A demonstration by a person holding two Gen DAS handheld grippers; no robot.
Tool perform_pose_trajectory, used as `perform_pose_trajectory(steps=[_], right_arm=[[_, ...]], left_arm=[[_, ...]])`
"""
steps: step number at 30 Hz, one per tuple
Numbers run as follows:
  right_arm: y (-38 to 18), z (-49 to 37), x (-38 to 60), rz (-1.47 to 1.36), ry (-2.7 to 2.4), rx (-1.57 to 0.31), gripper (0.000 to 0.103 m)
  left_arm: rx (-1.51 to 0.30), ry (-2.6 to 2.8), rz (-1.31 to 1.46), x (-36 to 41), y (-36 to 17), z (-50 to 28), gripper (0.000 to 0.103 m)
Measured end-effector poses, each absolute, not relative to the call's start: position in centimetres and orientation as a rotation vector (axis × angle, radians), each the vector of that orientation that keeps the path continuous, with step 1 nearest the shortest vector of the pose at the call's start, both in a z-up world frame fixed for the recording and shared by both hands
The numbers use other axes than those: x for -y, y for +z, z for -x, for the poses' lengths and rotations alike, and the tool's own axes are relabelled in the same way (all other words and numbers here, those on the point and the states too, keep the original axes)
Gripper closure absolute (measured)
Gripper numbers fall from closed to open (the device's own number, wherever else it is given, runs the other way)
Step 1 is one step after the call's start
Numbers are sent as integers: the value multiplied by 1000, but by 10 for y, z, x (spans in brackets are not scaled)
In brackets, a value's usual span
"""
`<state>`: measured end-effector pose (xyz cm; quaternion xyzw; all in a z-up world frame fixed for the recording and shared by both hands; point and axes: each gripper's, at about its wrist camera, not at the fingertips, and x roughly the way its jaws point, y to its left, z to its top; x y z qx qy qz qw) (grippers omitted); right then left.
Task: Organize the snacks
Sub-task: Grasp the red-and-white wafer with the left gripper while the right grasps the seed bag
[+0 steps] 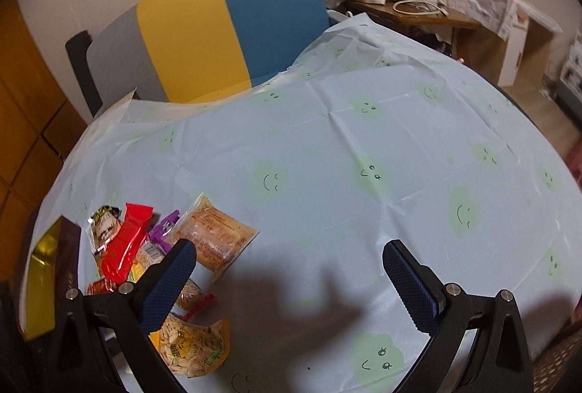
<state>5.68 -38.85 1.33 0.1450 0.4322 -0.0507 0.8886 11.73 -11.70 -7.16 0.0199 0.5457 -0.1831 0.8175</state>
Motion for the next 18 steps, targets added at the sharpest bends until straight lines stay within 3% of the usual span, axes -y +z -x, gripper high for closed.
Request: perform_pose_trajectory(steps=[5, 10, 18], right_arm=[[11, -61, 379, -274, -62, -913, 0], [8, -63, 367, -239, -1, -945, 0], [-8, -73, 336, -139, 128, -1050, 0]], left_arm=[[-1178, -366, -83, 124, -95, -123, 54], [-1124, -396, -138, 118, -95, -108, 63], [-1083, -379, -165, 71, -95, -79, 64]])
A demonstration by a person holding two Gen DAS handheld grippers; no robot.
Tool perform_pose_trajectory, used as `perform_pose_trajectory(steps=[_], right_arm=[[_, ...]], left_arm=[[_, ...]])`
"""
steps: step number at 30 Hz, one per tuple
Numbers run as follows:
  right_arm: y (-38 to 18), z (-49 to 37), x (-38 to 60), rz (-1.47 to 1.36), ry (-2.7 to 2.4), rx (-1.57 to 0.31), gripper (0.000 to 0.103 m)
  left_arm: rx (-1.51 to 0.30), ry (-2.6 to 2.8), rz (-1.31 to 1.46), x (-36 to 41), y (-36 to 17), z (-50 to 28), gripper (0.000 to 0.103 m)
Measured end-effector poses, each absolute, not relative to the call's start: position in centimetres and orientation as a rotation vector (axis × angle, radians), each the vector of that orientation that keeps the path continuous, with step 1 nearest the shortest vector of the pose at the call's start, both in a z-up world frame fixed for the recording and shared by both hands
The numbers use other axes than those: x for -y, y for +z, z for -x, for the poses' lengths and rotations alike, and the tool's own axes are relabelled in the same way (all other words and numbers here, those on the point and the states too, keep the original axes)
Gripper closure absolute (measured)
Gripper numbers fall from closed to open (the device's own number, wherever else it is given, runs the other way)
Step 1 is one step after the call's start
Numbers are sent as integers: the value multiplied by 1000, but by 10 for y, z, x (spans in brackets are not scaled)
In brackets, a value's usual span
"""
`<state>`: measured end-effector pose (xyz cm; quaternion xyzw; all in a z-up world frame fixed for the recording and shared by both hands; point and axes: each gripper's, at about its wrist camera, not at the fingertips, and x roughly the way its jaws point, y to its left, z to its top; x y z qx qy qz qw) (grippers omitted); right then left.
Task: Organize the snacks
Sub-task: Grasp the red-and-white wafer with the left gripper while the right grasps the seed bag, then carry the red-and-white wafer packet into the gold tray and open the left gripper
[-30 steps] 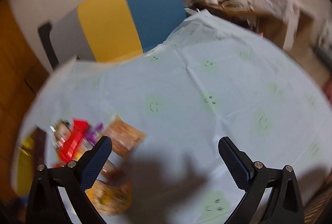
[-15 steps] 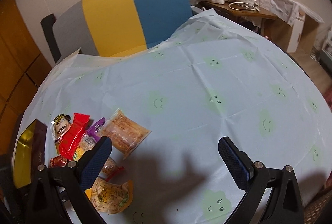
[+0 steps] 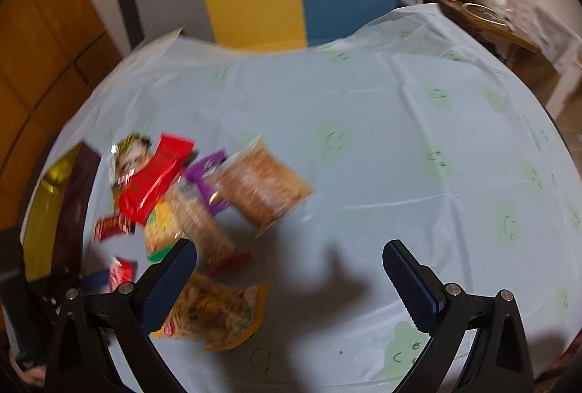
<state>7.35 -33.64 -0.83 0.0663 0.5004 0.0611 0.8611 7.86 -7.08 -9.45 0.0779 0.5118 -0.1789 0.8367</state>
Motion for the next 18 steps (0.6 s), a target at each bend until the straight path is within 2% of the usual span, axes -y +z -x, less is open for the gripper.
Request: perform_pose_trajectory(steps=[5, 7, 9, 18], right_arm=[[-16, -73, 323, -136, 236, -1097, 1], [-18, -71, 317, -148, 287, -1116, 13], [-22, -69, 310, -138, 316, -1138, 18], [-28, -52, 268, 15, 482, -1196, 18]], left_arm=[[-1090, -345, -159, 53, -91, -66, 64], [-1081, -352, -150, 44, -90, -57, 64], [-1070, -353, -138, 41, -91, -55, 64], [-1038, -370, -135, 47, -95, -59, 64]])
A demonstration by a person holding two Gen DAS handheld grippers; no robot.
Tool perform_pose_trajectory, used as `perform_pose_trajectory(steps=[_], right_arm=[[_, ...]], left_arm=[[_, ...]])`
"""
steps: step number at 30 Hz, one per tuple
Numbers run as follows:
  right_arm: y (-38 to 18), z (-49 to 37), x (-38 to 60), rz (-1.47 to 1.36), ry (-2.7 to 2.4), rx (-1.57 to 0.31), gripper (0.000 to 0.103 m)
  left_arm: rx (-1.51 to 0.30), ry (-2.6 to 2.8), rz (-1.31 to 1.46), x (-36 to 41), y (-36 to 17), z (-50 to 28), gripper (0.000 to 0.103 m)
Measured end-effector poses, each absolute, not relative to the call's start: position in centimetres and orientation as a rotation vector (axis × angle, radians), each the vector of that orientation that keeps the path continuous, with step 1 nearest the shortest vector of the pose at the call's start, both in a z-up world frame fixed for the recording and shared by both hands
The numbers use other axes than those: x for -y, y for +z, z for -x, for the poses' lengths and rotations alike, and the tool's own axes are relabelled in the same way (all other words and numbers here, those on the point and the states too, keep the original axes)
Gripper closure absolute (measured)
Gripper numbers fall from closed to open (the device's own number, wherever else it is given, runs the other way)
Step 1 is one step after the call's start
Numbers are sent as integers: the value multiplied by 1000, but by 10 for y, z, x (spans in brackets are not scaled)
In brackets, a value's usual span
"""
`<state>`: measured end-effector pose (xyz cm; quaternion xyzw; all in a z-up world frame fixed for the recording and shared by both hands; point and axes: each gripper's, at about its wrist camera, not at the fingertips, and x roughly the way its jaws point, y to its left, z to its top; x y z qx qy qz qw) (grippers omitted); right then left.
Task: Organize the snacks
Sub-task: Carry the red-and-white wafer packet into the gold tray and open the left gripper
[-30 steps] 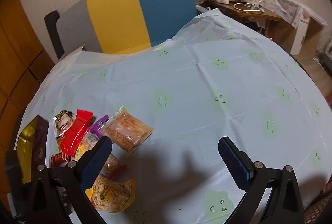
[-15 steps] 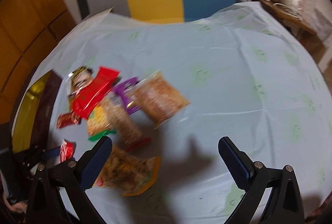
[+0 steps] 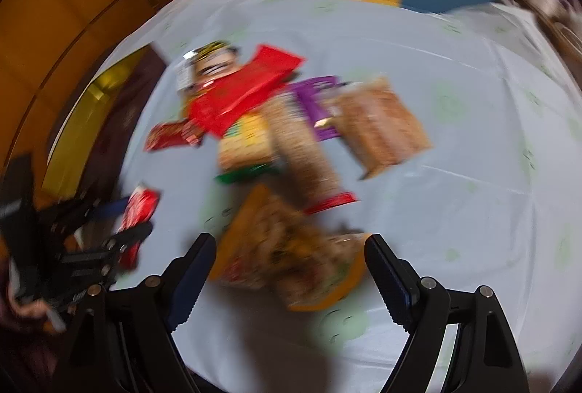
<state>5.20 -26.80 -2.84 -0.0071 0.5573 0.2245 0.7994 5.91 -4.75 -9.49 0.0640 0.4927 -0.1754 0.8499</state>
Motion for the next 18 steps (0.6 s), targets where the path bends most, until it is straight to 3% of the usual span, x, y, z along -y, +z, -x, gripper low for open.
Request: perform_pose_trajectory(steps=[8, 14, 18], right_arm=[[-31, -40, 231, 452, 538, -1253, 16], [-62, -55, 211, 576, 522, -1279, 17], [-76, -63, 204, 522, 526, -1284, 37]], left_arm=[[-1036, -374, -107, 45, -97, -59, 63], [-1035, -376, -104, 45, -97, -60, 63], [-1032, -377, -106, 45, -97, -59, 63]])
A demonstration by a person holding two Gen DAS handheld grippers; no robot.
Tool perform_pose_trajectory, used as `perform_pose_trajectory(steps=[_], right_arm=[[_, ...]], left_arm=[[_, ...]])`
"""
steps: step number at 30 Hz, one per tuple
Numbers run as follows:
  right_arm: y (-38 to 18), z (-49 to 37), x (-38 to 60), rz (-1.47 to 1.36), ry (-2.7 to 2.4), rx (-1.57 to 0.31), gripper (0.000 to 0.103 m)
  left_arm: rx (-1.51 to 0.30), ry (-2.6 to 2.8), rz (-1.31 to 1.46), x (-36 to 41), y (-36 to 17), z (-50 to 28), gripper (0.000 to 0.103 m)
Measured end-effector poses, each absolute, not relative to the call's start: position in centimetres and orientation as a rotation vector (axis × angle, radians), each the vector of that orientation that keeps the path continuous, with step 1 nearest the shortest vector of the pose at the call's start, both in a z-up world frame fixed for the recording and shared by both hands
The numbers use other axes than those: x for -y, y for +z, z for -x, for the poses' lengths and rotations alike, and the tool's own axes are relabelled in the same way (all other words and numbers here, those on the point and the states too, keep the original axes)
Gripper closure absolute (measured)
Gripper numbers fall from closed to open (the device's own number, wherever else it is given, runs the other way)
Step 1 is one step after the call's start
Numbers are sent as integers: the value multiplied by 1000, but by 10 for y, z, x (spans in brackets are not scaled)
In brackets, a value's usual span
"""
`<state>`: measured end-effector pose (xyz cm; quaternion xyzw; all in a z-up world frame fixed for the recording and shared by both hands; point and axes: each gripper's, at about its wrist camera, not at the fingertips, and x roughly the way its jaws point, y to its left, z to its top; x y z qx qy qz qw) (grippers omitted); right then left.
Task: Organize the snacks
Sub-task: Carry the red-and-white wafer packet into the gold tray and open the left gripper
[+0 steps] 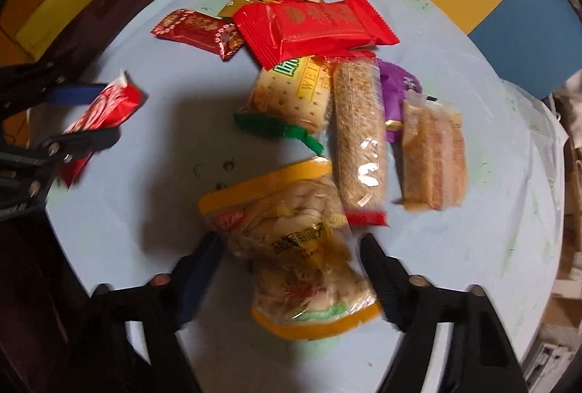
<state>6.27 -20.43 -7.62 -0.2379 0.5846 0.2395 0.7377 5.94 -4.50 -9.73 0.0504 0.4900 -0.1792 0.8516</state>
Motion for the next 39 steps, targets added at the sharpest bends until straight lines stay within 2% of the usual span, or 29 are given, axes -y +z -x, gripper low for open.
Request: perform_pose_trajectory(steps=[1, 6, 19, 30, 34, 39], right_arm=[[-78, -63, 204, 492, 533, -1291, 42], [-83, -65, 233, 293, 534, -1301, 42], [-86, -63, 230, 336, 533, -1250, 42], [-79, -56, 227, 386, 533, -1222, 42], [-80, -56, 225, 394, 532, -1221, 42], [-79, -58, 228, 391, 537, -1225, 42]], left_arm=[[-1030, -378, -107, 45, -97, -59, 63], [-1020, -370, -109, 45, -96, -58, 64], [-935, -407, -27, 28, -51, -49, 66], [-865, -191, 176, -78, 1, -84, 66], [-916, -94, 282, -119, -10, -113, 66], [-966, -28, 284, -134, -32, -148, 66]])
